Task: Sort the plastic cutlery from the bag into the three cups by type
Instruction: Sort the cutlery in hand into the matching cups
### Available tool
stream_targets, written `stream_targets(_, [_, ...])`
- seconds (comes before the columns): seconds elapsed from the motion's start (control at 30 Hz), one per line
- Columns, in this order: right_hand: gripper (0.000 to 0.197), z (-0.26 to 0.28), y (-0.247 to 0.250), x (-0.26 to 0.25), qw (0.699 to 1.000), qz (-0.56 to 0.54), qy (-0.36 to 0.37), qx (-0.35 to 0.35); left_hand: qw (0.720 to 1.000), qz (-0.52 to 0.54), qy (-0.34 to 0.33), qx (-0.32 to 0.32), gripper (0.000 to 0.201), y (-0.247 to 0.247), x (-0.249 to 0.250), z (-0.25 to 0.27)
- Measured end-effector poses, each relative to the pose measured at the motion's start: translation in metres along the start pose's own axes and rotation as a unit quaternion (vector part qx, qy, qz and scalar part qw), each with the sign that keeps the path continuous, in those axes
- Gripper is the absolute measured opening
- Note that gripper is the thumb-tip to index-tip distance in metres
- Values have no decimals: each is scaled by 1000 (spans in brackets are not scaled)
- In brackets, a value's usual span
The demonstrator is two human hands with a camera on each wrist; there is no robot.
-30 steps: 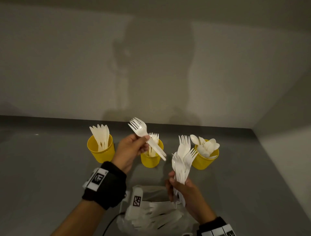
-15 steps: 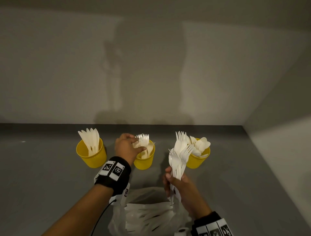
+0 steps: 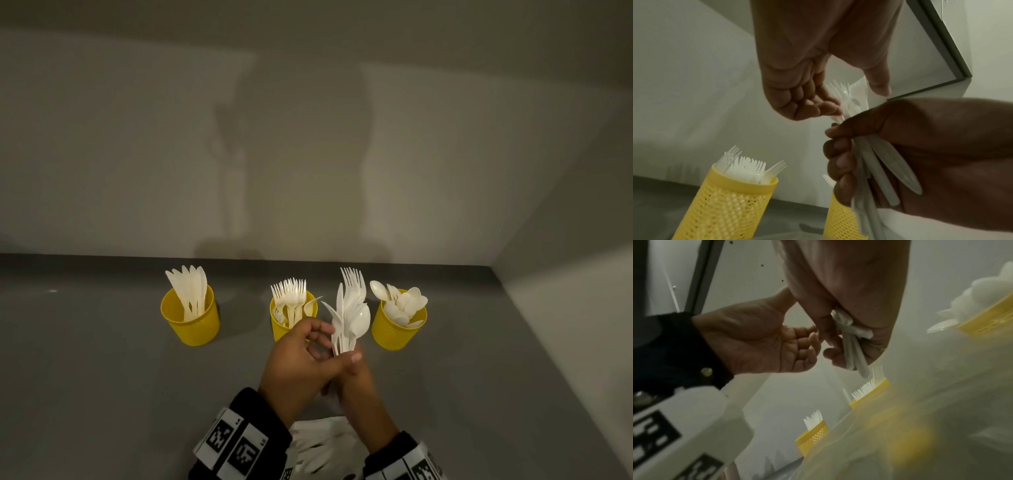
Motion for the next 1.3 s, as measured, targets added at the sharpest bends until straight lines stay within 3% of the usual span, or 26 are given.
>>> stream_targets(0.03, [18, 1, 3, 0, 1000, 6, 24, 9, 1000, -6, 1, 10, 37, 2, 0, 0])
stream_targets(0.13, [46, 5, 5, 0, 995, 65, 72, 18, 1000, 0, -1, 26, 32, 9, 4, -2])
stream_targets(0.33, [58, 13, -5, -20, 989, 84, 121, -13, 998, 60, -10, 32, 25, 15, 10, -3])
stream_targets(0.5, [43, 16, -2, -19, 999, -1, 53, -8, 996, 68, -30, 39, 26, 18, 13, -2])
stream_targets(0.67, [44, 19, -2, -23, 998, -2, 65, -4, 997, 63, -55, 7, 21, 12, 22, 4])
stream_targets(0.77, [25, 19, -2, -26, 998, 9, 66, -8, 997, 40, -69, 7, 26, 12, 22, 6])
stream_targets(0.83, [23, 19, 0, -24, 998, 14, 53, -4, 997, 32, -70, 9, 27, 11, 21, 7])
stream_targets(0.97, [21, 19, 4, -23, 999, 33, 37, 2, 998, 26, -65, 8, 30, 10, 19, 8])
stream_targets(1.3, [17, 14, 19, -26, 992, 52, 93, 72, 995, 51, 10, 82, 9, 20, -7, 2])
Point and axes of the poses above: each hand's wrist, its own z-axis away from the middle knuckle, its own y-axis out of the back of the hand, x = y × z, the point moved 10 cm from there along -z, towards the middle knuckle, and after that the axes turned 9 degrees about -z, right-handed, at the moved point
